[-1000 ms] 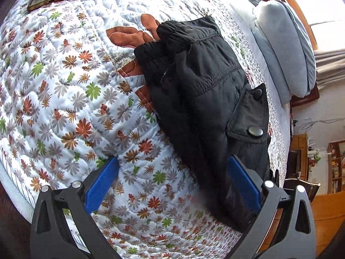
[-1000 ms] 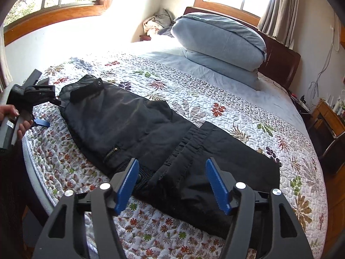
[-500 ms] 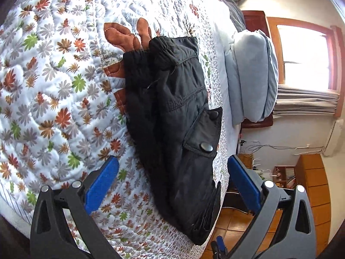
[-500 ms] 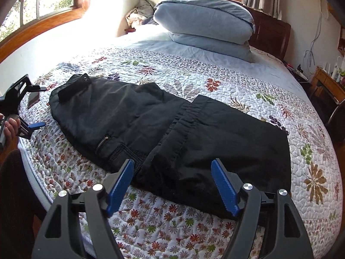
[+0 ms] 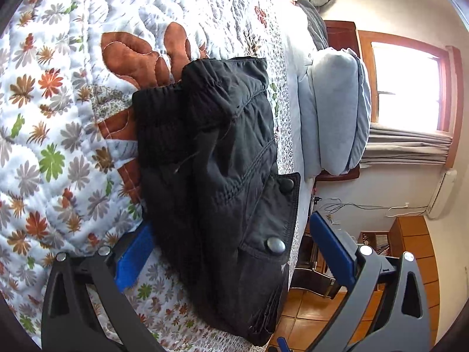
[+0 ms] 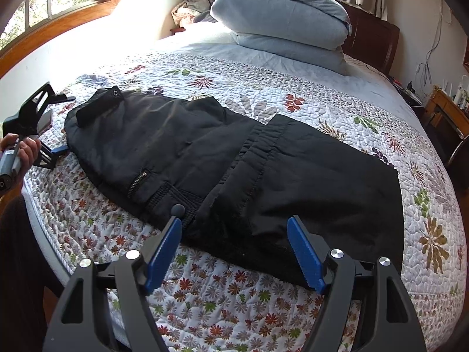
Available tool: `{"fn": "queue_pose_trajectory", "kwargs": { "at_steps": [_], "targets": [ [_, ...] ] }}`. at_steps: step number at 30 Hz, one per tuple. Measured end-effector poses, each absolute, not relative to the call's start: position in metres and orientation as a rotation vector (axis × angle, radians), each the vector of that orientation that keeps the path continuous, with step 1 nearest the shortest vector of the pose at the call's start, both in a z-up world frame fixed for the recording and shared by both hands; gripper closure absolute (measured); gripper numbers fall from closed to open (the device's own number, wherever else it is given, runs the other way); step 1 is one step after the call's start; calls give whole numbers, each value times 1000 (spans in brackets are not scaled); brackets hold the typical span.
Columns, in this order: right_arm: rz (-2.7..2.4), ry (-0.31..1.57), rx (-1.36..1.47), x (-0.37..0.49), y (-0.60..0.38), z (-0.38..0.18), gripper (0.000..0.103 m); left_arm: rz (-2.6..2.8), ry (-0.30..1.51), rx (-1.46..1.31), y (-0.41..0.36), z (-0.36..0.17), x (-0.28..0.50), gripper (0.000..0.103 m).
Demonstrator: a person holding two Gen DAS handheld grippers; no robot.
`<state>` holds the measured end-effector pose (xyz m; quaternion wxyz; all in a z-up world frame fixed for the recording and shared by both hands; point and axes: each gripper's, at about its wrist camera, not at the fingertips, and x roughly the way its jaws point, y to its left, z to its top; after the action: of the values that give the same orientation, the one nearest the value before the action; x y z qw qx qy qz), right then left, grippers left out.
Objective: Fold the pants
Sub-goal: 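Grasp the leg hem end of the black pants with the left gripper, then lift the hem end with the left gripper and fold it toward the right gripper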
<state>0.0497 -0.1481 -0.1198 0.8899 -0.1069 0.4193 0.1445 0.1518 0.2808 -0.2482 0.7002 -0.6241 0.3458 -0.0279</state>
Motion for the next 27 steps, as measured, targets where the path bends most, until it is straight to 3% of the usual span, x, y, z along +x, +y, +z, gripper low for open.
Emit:
{"fn": "queue_pose_trajectory", "kwargs": {
  "at_steps": [8,13,18,21,27],
  "targets": [
    [302,888,-231,49,-145,-128,28,-64,734,-1344,271,-238,165,7],
    [298,896,-226,49,-148,-131,28,-6,803,-1298,267,-239,190,28],
    [290,904,-223,49,-149,-135,28,33,848,-1285,268,-247,193,64],
    [287,906,-224,48,-150,-136,28,26,834,-1282,268,-247,190,75],
    [277,911,-215,47,-154,-138,28,11,780,-1221,258,-228,192,88]
  ]
}}
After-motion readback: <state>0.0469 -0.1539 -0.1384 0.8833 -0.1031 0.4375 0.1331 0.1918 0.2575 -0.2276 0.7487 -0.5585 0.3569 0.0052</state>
